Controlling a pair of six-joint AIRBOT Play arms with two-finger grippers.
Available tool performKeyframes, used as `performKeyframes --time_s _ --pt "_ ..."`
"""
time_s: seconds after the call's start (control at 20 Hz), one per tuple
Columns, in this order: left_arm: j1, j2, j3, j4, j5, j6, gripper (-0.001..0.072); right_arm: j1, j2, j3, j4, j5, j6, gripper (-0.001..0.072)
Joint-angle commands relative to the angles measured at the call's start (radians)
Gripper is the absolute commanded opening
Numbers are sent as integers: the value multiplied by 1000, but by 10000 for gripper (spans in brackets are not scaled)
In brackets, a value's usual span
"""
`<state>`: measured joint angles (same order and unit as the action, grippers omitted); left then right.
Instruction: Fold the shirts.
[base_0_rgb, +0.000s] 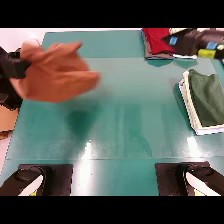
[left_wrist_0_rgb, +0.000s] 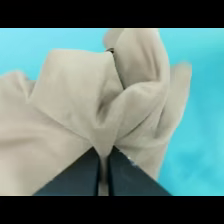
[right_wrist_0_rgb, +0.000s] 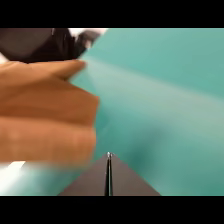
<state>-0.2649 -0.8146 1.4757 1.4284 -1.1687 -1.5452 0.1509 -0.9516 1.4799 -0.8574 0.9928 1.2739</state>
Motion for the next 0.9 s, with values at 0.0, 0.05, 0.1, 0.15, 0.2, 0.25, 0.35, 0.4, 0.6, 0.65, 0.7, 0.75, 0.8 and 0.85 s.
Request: performKeyframes --time_s 0.0,0.05,0.1,0.15,0.2,0.25,0.35,0.4,0.6,0.65,0.7,0.75,0.8,0.85 --pt "-226 -108 107 -36 103 1 22 -48 0 109 -35 -9 1 13" --pt "-282 -164 113 -35 109 2 22 -78 0 129 -34 -6 1 13" --pt "-341 -229 113 -35 123 2 23 -110 0 147 -34 5 2 13" --pt "-393 -296 113 -35 137 11 23 -138 0 161 -33 21 2 14" --pt "-446 -372 113 -39 153 23 24 -168 0 174 -33 43 5 14" --pt "-493 -440 113 -45 177 39 25 -193 0 183 -32 64 12 13" --pt "-569 -566 113 -55 235 92 92 -225 0 185 -32 100 13 13" --pt "-587 -603 113 -55 258 90 398 -233 0 185 -32 119 13 14" --pt "-491 -615 113 -42 262 72 574 -237 0 185 -32 137 13 14" --pt "-425 -611 113 -43 217 50 574 -237 0 185 -32 138 13 14" --pt "-358 -611 113 -46 167 30 574 -238 0 185 -33 143 13 14" --pt "-285 -615 109 -46 116 8 574 -237 0 184 -33 147 13 14" --pt "-220 -616 92 -55 102 -8 574 -237 0 184 -33 153 13 14" --pt "-168 -617 65 -71 115 -11 574 -237 -2 183 -33 156 13 14"
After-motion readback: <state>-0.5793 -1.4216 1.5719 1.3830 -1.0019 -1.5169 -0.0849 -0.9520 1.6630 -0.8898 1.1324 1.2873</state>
